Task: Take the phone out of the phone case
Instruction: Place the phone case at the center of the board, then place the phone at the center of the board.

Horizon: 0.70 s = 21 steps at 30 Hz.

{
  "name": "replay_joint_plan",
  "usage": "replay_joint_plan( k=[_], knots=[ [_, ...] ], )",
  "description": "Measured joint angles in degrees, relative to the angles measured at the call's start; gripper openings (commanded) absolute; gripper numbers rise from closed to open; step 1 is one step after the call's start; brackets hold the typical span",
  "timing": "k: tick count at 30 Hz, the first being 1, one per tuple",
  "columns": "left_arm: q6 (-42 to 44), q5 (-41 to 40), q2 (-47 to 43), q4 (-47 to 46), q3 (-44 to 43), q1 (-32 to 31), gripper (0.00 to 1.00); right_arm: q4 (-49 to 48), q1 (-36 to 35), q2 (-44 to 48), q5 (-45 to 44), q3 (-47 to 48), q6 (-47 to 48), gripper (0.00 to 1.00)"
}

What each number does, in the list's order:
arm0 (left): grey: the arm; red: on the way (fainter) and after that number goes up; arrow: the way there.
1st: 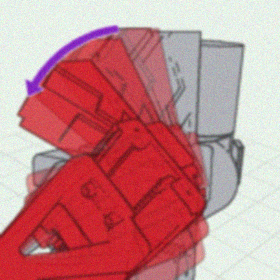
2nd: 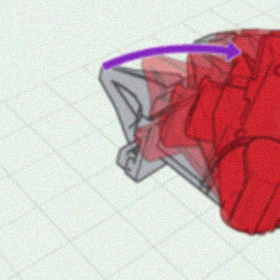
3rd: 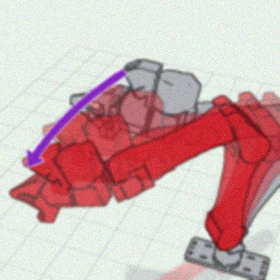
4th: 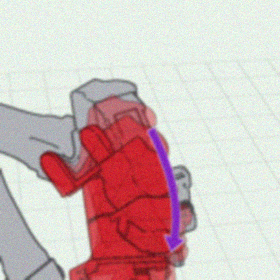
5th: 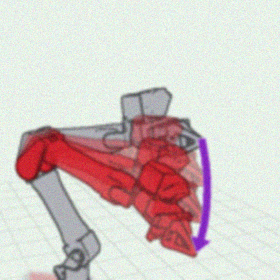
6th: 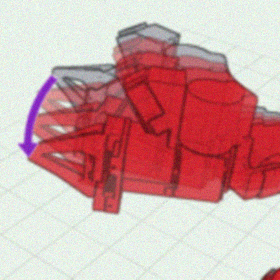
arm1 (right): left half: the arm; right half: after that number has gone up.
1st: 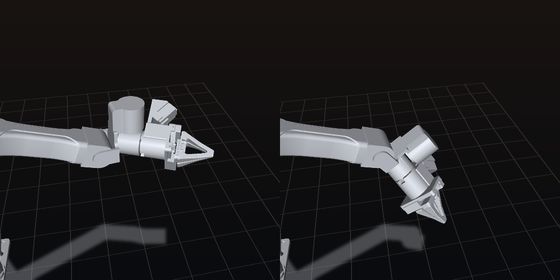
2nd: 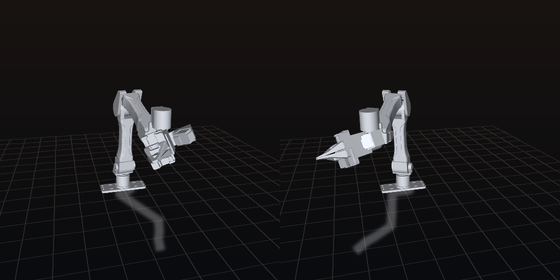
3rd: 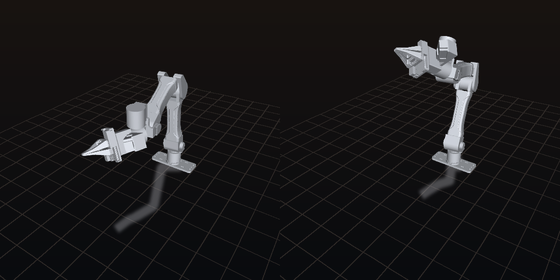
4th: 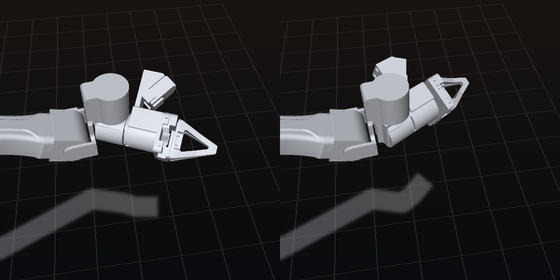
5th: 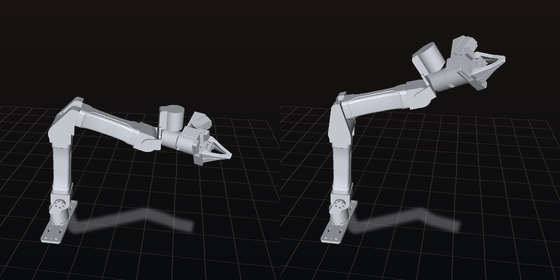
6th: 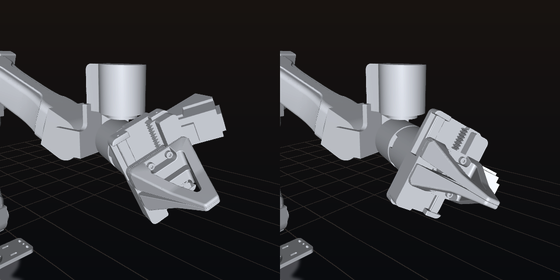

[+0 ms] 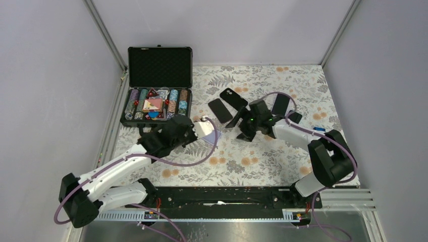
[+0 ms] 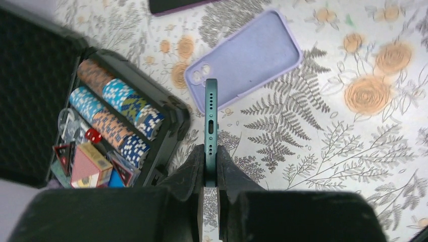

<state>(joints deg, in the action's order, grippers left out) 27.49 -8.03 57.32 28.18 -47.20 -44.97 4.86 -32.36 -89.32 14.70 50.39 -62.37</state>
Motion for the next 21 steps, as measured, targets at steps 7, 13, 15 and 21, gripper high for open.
replay_joint_plan(
  k=[7,13,15,21],
  knots=[
    [8.0,-2.7,4.5,-4.2,6.1,-3.7,0.0,0.1,10.8,5.8,0.9,-8.8,0.0,0.82],
    [13.4,-9.2,8.2,-11.1,9.2,-7.1,0.03,0.1,12.4,10.7,2.6,-11.0,-0.2,0.8],
    [14.7,-10.9,9.6,-13.0,10.0,-9.0,0.03,-0.1,13.3,11.1,3.3,-11.1,-0.4,0.79],
    [16.3,-13.4,11.2,-14.3,11.2,-13.0,0.04,-0.3,15.9,11.1,6.0,-11.4,-1.8,0.78]
  ],
)
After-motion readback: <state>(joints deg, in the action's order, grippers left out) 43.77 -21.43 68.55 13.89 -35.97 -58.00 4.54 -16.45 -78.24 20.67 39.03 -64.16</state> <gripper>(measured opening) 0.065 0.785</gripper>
